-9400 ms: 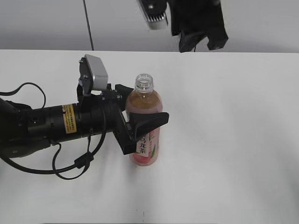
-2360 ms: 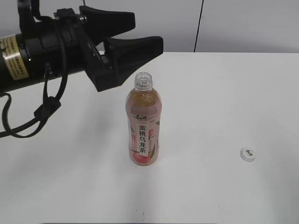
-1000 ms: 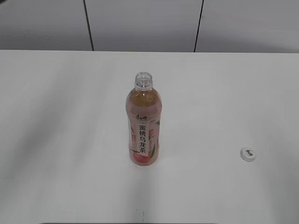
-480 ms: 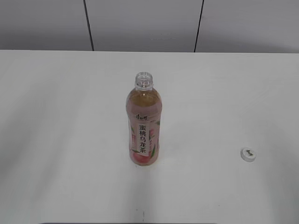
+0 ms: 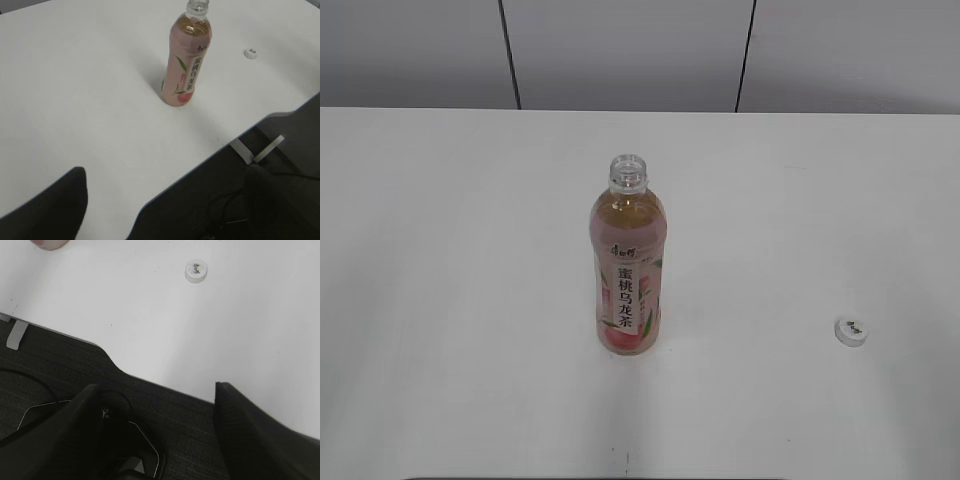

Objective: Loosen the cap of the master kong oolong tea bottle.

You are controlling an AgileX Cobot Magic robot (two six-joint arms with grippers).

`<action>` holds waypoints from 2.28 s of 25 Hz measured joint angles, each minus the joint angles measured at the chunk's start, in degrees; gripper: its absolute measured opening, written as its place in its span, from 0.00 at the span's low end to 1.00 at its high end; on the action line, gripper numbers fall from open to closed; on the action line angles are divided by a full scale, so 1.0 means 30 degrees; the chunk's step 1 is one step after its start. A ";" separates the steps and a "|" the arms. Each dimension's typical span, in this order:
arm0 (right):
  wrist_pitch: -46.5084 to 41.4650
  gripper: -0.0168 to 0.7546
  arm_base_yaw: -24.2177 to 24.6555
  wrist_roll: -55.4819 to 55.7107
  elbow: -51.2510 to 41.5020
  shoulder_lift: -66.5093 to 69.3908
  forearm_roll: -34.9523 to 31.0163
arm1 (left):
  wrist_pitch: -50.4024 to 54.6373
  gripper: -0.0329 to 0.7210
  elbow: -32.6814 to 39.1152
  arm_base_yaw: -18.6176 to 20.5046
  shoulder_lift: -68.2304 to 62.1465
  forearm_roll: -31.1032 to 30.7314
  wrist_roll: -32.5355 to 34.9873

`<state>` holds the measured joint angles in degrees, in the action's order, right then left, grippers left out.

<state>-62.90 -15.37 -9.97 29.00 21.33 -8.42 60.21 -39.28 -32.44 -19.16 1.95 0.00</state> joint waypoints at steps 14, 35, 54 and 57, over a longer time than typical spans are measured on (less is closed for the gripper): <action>0.0000 0.70 0.0000 0.0000 0.0000 0.0000 0.0000 | -0.0414 0.78 0.2372 -0.0024 0.4418 -0.0264 0.0368; -0.0016 0.69 0.0000 0.0000 0.0000 0.0000 0.0000 | -0.0477 0.71 0.2372 -0.0024 0.4418 -0.0411 0.0368; 0.0003 0.69 0.1269 0.0000 0.0000 -0.0754 -0.0039 | -0.0484 0.68 0.2372 1.0291 0.5435 -0.0411 0.0368; 0.0003 0.69 0.2178 0.0000 0.0000 -0.2579 -0.0039 | -0.0486 0.68 0.2372 1.0407 0.6356 -0.0411 0.0368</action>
<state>-62.89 -8.84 -9.97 29.00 13.59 -8.53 58.75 -32.16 -1.22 -0.09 0.71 1.10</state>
